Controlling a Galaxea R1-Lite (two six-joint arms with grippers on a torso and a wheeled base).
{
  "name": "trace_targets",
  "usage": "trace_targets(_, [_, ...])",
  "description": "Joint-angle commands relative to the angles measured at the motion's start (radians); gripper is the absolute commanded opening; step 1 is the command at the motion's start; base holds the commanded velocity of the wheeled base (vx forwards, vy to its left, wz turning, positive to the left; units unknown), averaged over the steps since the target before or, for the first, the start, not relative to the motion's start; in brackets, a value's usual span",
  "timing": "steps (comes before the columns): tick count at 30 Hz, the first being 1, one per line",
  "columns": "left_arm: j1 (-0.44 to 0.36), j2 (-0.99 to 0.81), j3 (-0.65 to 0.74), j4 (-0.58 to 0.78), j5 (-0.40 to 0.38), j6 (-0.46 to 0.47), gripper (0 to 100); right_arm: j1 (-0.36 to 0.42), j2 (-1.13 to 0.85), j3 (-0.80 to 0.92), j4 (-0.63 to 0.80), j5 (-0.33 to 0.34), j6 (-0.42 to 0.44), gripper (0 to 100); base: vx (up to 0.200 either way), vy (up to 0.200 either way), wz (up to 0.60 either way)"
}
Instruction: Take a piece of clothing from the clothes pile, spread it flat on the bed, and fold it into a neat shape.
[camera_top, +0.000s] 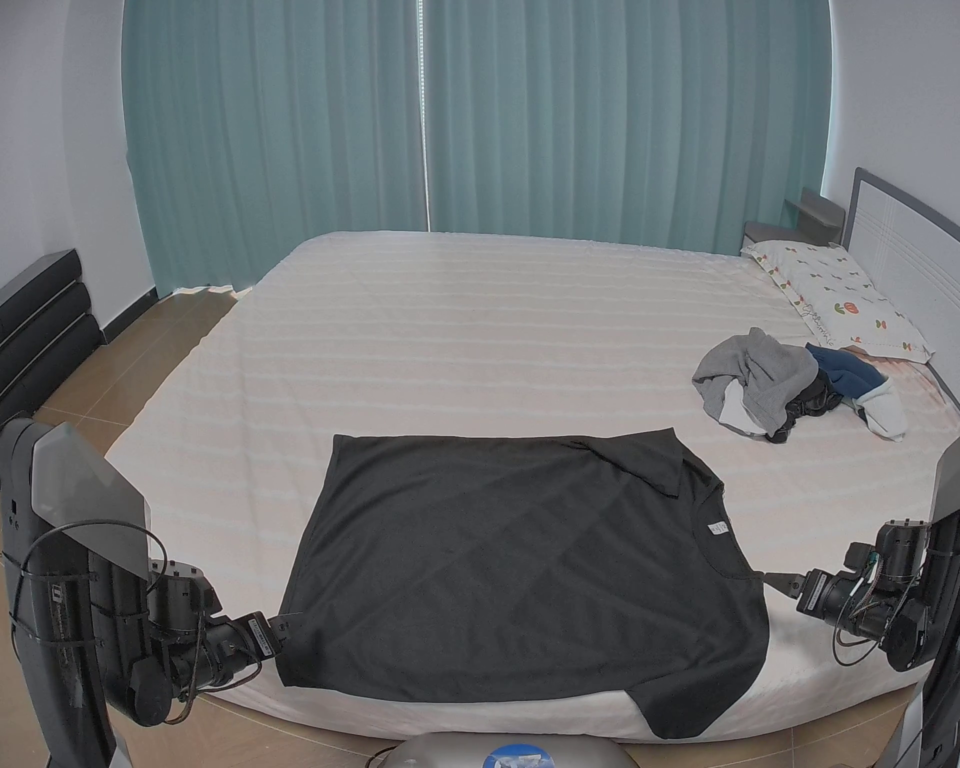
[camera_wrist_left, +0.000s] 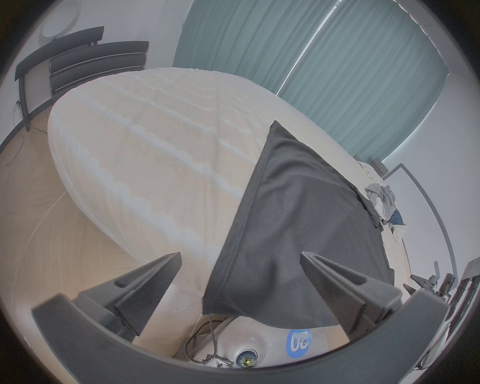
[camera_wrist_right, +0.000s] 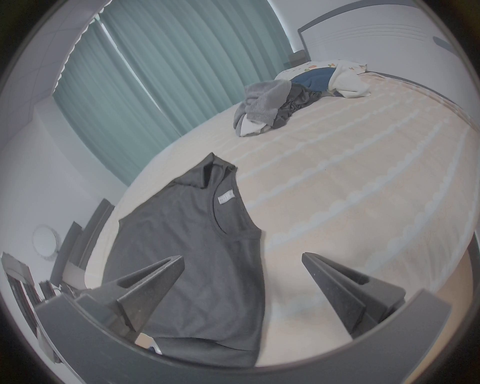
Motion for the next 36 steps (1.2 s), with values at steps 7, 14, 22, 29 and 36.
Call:
trace_targets(7, [0.007,0.027,-0.026,-0.019,-0.005,-0.012,100,0.138,-0.132,-0.041,-0.017,0.002,0.225,100,0.0,0.057,0.0])
trace_targets(14, [0.004,0.067,-0.077,-0.019,-0.065,-0.087,100,0.186,0.001,-0.23,0.014,-0.009,0.353,100,0.0,0.0,0.0])
trace_targets(22, [-0.014,0.072,-0.106,-0.019,-0.056,-0.162,100,0.215,0.056,-0.615,0.42,-0.01,0.365,100,0.0,0.0,0.0])
trace_targets(29, [-0.016,0.081,-0.109,-0.019,-0.053,-0.159,100,0.24,0.142,-0.912,0.715,-0.038,0.425,100,0.171,0.0,0.0])
trace_targets(36, [-0.016,0.082,-0.112,-0.019,-0.053,-0.153,100,0.292,0.241,-1.118,0.871,-0.099,0.426,100,0.0,0.0,0.0])
